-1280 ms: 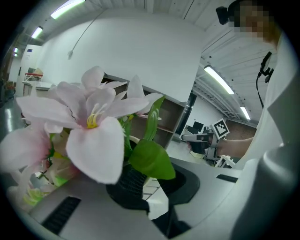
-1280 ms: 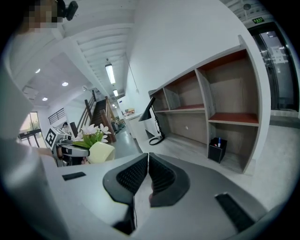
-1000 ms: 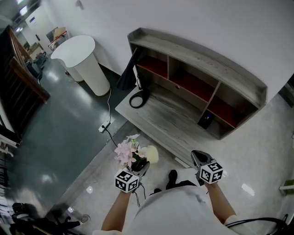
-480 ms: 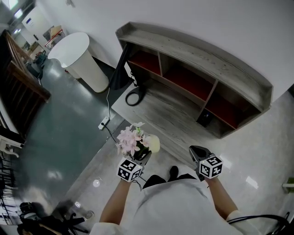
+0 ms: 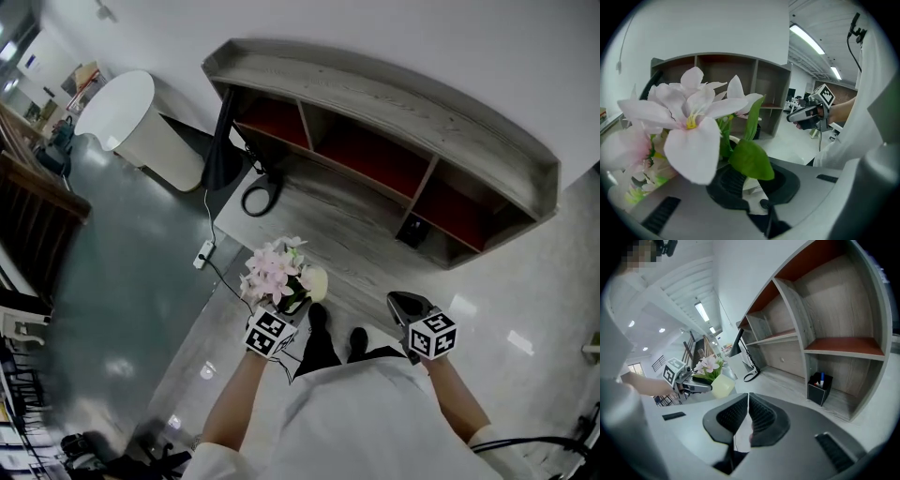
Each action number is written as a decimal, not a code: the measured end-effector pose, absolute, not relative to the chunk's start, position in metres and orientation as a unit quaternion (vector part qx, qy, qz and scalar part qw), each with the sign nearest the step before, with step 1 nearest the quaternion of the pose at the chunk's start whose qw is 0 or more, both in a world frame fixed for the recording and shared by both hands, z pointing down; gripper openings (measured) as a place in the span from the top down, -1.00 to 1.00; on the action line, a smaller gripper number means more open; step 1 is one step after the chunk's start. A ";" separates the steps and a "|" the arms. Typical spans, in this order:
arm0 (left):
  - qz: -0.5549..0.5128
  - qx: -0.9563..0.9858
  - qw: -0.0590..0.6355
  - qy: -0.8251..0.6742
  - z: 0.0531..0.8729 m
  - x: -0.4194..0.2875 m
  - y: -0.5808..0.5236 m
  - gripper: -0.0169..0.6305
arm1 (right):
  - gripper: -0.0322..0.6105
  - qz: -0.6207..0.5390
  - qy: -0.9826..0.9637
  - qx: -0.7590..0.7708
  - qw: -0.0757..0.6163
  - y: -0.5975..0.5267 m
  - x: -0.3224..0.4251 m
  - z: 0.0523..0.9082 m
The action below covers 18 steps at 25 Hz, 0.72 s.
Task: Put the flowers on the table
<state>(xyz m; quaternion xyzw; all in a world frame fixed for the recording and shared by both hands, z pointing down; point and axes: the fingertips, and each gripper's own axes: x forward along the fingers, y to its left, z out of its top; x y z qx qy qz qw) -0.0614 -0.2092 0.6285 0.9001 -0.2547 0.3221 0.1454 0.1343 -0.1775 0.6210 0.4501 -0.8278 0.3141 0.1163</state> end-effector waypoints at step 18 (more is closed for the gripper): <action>0.457 0.886 0.016 -0.074 0.697 -0.067 -0.305 0.76 | 0.84 0.350 -0.772 0.518 0.117 -0.220 0.109 0.636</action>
